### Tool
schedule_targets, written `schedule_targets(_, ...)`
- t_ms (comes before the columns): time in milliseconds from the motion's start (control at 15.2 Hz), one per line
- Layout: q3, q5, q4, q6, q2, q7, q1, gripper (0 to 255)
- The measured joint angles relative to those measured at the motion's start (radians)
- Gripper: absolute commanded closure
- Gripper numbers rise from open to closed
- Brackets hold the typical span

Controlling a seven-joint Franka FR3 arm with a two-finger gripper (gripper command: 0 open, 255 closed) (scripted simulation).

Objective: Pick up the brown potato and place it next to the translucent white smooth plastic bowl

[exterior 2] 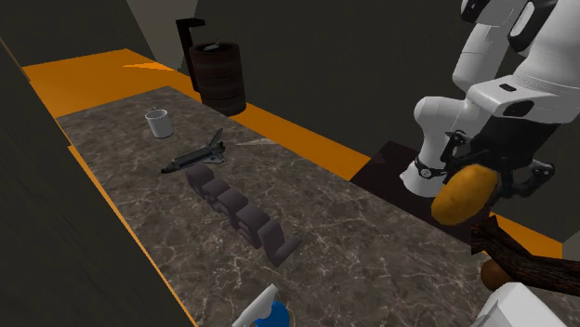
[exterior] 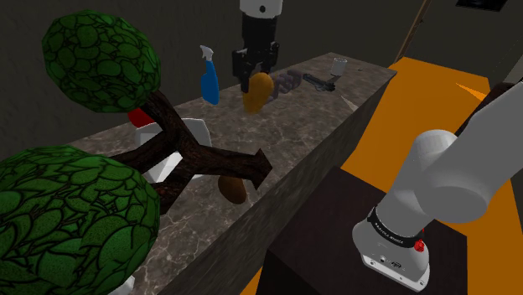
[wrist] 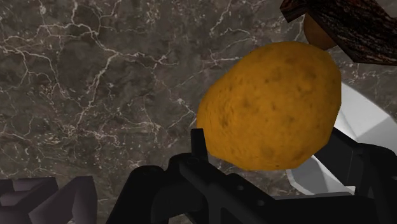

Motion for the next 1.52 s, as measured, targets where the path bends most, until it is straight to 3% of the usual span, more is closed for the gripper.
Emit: schedule_targets(1518, 0.001, -0.009, -0.262, 0.316, 0.055, 0.020, -0.001, 255)
